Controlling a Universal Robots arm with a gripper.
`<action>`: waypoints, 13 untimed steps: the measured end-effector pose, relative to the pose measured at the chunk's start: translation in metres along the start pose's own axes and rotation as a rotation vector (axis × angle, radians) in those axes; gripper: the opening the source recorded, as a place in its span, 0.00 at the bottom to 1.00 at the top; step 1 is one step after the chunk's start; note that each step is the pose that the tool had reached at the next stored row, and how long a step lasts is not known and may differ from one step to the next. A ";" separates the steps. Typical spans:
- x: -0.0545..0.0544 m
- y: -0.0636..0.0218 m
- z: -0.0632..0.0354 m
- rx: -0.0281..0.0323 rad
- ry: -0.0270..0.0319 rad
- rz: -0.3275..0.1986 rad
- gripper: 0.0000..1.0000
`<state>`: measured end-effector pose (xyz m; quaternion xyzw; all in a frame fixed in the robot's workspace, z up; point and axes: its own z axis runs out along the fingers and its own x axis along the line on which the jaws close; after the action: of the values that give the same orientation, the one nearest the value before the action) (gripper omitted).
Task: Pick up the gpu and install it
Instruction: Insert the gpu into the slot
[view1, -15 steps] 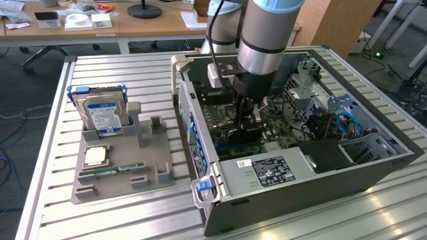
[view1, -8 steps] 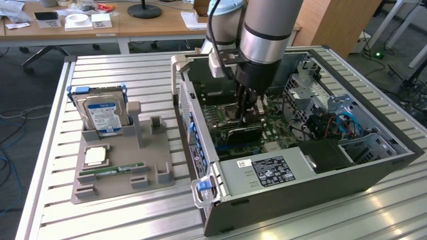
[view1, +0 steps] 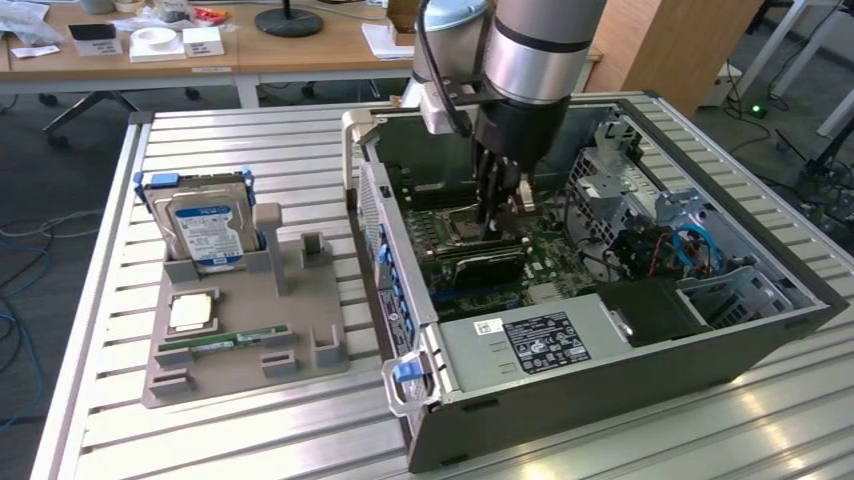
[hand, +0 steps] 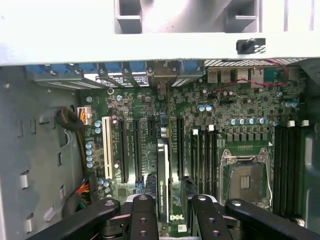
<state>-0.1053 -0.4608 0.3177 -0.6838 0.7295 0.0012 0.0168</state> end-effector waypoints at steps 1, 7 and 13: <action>0.000 0.0000 -0.0027 0.0001 -0.0001 0.000 0.34; 0.000 -0.0003 -0.0160 0.0011 -0.0001 0.000 0.34; -0.001 -0.0006 -0.0285 0.0017 -0.0002 0.000 0.34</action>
<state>-0.1053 -0.4608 0.3462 -0.6838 0.7295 0.0006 0.0175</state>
